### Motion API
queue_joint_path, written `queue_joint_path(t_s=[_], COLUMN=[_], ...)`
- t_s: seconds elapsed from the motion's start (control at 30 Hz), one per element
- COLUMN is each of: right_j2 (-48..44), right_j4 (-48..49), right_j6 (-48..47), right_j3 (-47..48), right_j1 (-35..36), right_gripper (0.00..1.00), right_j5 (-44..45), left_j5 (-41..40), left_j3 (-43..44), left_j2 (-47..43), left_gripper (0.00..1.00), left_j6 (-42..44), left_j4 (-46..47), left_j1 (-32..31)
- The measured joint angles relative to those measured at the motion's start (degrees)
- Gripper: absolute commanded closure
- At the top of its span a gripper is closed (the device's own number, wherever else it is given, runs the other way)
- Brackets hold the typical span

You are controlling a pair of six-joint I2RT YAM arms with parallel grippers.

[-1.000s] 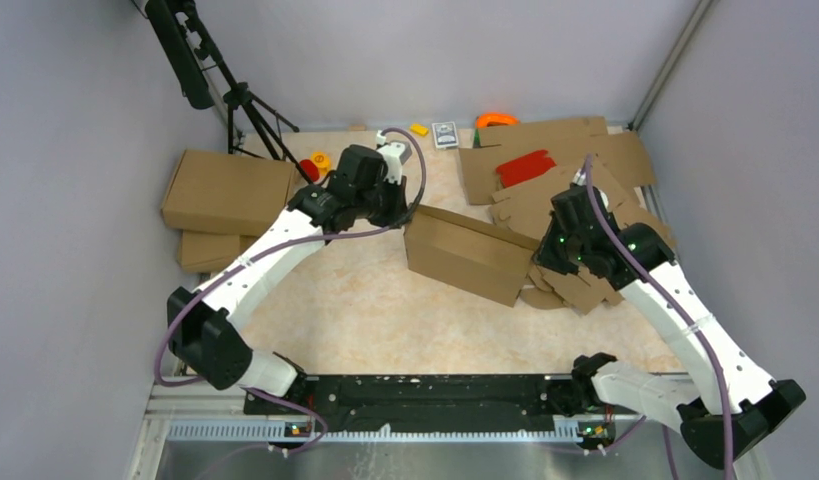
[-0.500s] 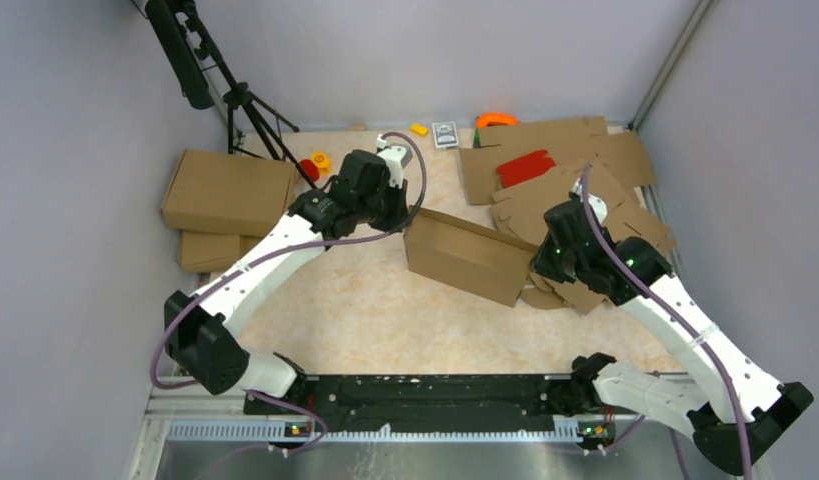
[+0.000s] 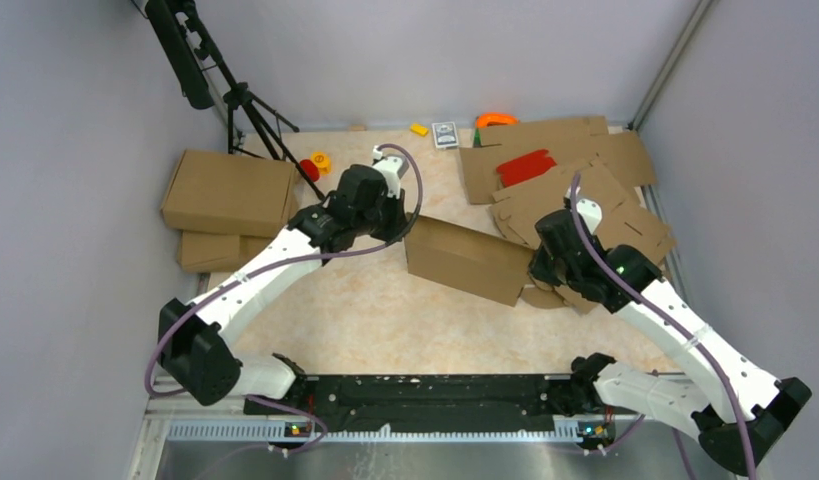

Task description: Fold the paper box

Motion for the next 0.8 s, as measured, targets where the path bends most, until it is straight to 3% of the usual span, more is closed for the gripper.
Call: queue_joint_path(t_s=[0.23,0.37,0.47,0.57,0.7,0.8], right_j2=[-0.7,-0.8,-1.1,-3.1,-5.6,-5.7], right_j4=[4.3,6.7,7.8,8.3,8.1,7.5], right_j6=[-4.3,-8.4,-11.9,-14.4,-15.4,-14.6], right_j3=[-2.1,-2.6,-2.6,-2.7,-2.5,-1.7], right_j1=[0.1,0.1,0.1,0.1,0.1,0.1], right_gripper=[0.98,0.75,0.51,0.41,0.2,0.11], right_j5=[1.5,0.8,-2.1,-6.8,-10.9,-11.7], left_j5=[-1.3,-1.9,-2.1,-2.4,-3.5,-4.0], left_j3=[-3.7,-6.5,-7.6,-8.0,-8.6,-8.7], left_j2=[-2.8,-4.9,-6.0,-6.5,-7.0,-7.2], left_gripper=[1.0,1.0,1.0,1.0,1.0,1.0], left_j6=[-0.6,-0.8,-1.0,-1.2,-1.4,-1.4], left_j4=[3.4,5.5,6.1,6.2,6.5,6.5], left_j1=[-0.5,-0.5,-0.6,-0.8,-1.3,-1.6])
